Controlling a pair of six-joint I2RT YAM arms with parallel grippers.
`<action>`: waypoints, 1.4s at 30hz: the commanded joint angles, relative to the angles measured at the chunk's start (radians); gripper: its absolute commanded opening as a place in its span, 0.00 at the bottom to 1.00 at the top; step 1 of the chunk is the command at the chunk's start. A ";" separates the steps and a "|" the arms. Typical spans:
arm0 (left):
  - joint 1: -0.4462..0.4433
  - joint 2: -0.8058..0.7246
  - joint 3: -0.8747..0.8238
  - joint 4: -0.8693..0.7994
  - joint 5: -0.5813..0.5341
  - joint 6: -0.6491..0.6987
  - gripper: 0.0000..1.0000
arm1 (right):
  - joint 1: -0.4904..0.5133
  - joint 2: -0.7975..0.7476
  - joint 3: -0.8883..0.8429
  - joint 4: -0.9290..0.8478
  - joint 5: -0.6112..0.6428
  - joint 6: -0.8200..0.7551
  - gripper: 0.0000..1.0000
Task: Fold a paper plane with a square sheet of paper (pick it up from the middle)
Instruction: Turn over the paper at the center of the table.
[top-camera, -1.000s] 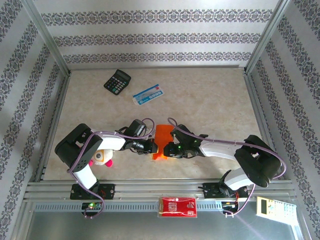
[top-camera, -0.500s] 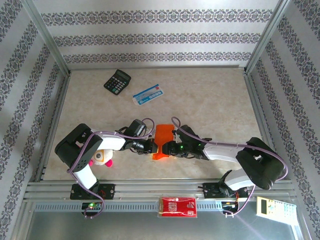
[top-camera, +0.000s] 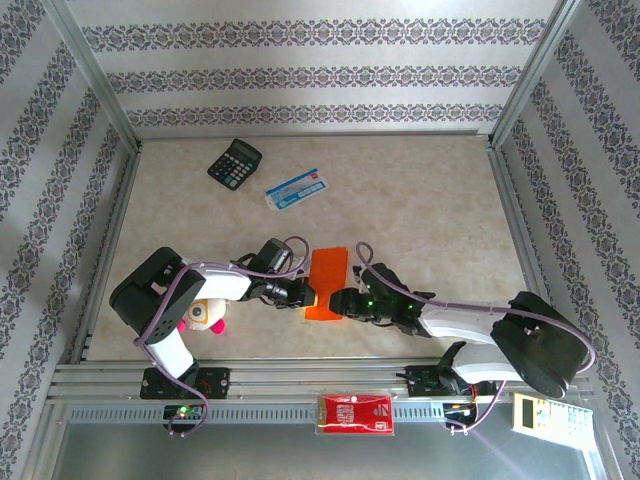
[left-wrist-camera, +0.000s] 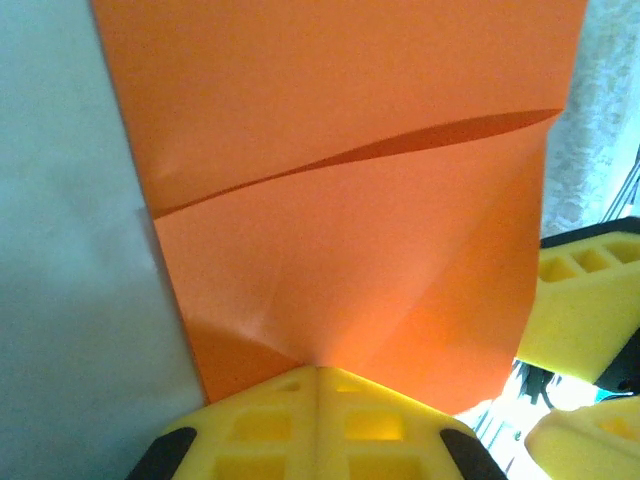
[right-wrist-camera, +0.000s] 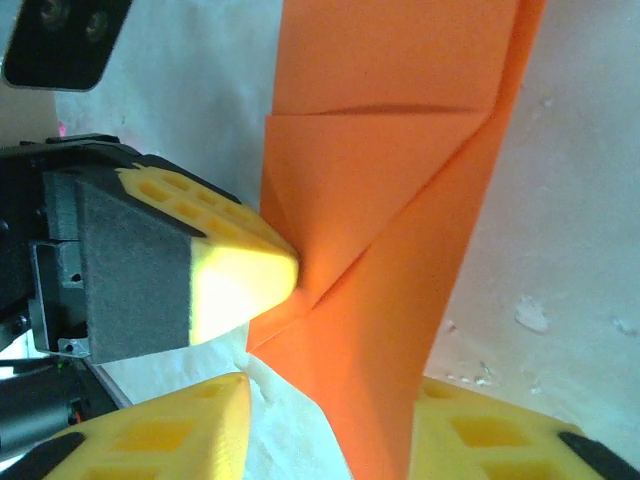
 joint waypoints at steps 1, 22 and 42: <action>-0.003 0.067 -0.031 -0.120 -0.095 0.004 0.00 | 0.038 -0.022 -0.036 0.051 0.097 0.064 0.40; -0.003 0.036 0.017 -0.113 -0.034 -0.013 0.12 | 0.104 -0.109 -0.073 -0.004 0.269 0.088 0.00; 0.251 -0.262 0.205 -0.266 -0.060 0.031 0.53 | -0.162 -0.124 0.593 -1.254 0.458 -0.550 0.00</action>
